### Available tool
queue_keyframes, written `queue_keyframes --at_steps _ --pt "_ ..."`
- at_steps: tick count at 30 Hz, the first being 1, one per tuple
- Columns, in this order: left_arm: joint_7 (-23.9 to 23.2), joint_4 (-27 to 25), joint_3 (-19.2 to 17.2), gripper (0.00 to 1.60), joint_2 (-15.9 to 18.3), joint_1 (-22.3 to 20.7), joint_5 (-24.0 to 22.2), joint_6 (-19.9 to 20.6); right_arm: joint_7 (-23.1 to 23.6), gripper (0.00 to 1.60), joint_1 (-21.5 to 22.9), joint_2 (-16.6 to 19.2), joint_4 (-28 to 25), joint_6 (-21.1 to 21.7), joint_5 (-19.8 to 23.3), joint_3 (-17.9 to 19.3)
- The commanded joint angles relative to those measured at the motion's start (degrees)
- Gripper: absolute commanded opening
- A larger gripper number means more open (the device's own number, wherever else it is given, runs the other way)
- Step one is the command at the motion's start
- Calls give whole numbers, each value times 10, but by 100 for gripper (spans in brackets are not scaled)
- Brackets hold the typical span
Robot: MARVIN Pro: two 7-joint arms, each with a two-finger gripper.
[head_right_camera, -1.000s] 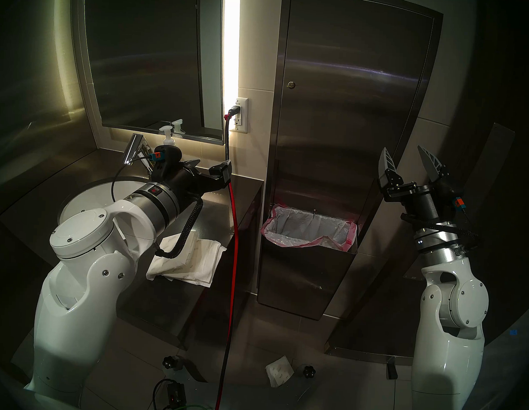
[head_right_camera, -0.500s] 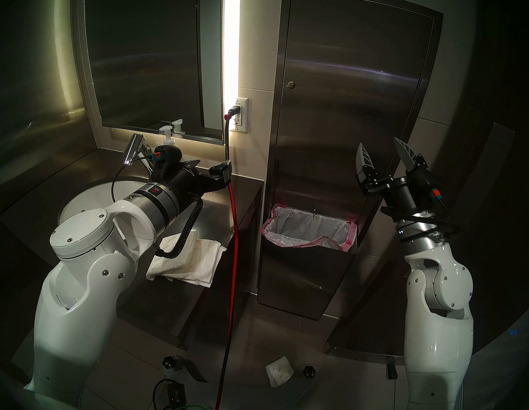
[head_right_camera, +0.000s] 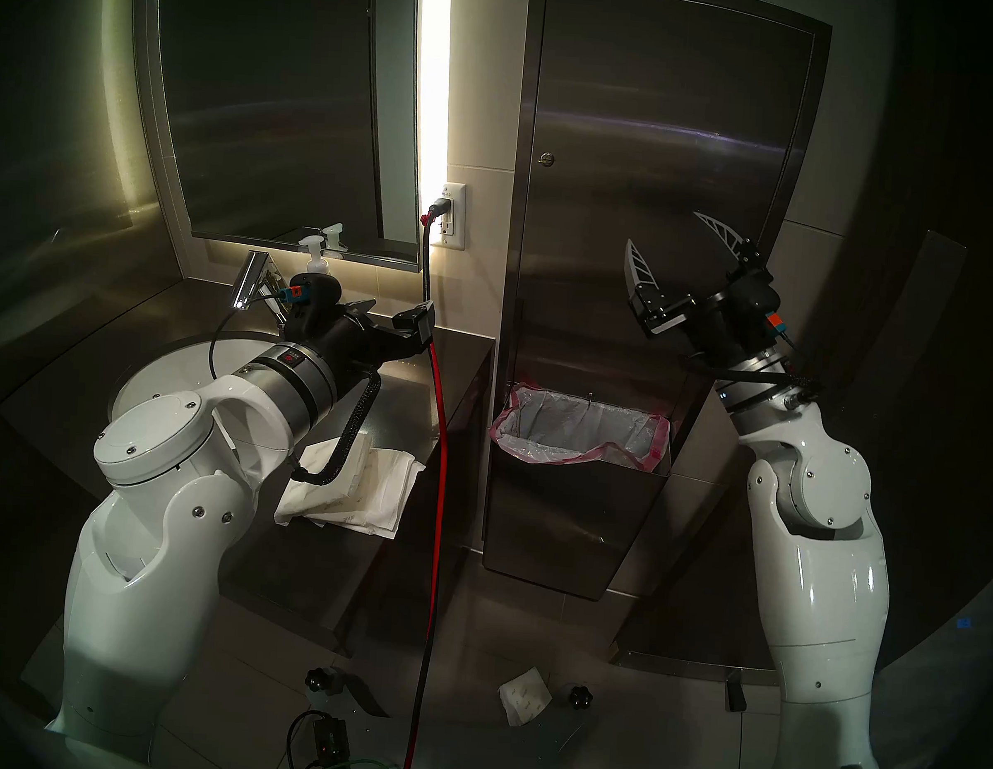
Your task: Twist key and open towel dispenser
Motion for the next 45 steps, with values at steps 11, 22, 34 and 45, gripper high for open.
queue_keyframes --at_steps 11,22,34,45 --pt "-1 -4 0 160 -1 -2 0 -1 12 160 122 82 37 -46 -47 -55" --pt "-1 -4 0 160 -1 -2 0 -1 3 160 186 69 86 -89 -127 -104" --pt "-2 -4 0 160 -1 -2 1 -1 -57 160 254 9 140 -133 -254 -150" --pt "-2 -4 0 160 -1 -2 1 -1 -108 160 327 -41 227 -147 -382 -183"
